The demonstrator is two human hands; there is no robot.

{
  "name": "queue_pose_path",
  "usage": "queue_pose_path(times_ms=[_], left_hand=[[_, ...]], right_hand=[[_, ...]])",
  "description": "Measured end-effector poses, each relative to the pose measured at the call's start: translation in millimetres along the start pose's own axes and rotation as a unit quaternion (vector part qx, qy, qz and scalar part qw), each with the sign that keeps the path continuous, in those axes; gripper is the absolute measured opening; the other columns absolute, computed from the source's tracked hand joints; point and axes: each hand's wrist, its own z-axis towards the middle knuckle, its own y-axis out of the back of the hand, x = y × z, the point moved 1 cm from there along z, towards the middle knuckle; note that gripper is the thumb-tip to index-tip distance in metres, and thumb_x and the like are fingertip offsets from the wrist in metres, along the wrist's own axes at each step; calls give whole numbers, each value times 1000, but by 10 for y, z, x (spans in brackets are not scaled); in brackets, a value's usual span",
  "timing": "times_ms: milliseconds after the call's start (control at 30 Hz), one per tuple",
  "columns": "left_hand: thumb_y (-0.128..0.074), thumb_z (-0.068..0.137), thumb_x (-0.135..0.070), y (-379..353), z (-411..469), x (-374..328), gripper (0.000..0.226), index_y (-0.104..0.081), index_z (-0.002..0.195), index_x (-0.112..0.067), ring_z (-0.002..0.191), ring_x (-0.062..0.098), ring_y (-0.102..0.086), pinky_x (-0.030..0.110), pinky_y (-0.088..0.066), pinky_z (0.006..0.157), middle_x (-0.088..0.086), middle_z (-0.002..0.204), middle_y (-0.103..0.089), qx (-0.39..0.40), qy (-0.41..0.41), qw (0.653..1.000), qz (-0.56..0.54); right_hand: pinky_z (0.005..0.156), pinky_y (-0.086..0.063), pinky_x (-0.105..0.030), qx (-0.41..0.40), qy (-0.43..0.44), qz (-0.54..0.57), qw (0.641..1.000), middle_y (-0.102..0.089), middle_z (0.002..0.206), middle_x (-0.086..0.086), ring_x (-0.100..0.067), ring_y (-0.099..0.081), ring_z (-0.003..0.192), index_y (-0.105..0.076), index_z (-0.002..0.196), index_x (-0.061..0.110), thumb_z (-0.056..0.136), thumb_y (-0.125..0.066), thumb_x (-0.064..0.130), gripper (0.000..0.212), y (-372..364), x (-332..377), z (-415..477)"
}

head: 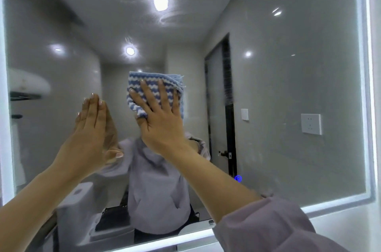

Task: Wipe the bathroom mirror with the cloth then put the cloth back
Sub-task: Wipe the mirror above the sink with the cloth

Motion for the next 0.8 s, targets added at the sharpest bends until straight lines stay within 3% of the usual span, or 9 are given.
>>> queue_pose_path(times_ms=[133,233,300,467,667,800], left_hand=[[-88,52,-35,-15,2,21,139,18,137,-4,134,14,32,35,7,112,7,150,22,-9,3,1000,5],[-90,48,-30,-44,9,60,139,12,138,-1,138,16,25,41,-1,112,10,151,14,-18,3,1000,-7],[-90,48,-33,-66,22,84,139,10,139,0,136,11,30,43,-3,112,10,151,14,-21,3,1000,0],[-78,55,-55,-116,40,136,136,10,141,1,139,13,27,49,-6,115,12,152,15,-29,-13,999,17],[-88,42,-45,-143,56,192,148,13,143,-2,142,17,22,25,16,114,18,154,7,-25,-27,999,30],[-91,38,-42,-183,70,218,152,12,143,-1,142,19,21,24,16,113,24,153,1,-53,-43,997,34]], right_hand=[[117,14,-45,-5,11,38,999,-4,161,8,-20,14,147,-10,150,34,103,-27,35,50,37,-58,13],[119,9,-45,-26,30,36,999,-14,159,6,-21,5,148,-22,150,30,102,-32,32,49,42,-204,-19],[119,5,-48,-46,32,40,998,-20,158,3,-24,-1,148,-29,148,27,100,-35,31,49,66,-412,-66],[118,9,-49,-55,-25,-18,998,-10,161,0,-27,2,148,-19,151,28,102,-29,35,50,187,-1144,-188],[118,9,-41,-67,-162,-25,984,-3,161,2,-21,3,148,-2,149,33,99,-10,45,52,421,-2019,-374],[119,9,-43,-77,-255,-59,962,3,161,-1,-22,9,148,8,147,32,101,-13,42,52,366,-2195,-412]])
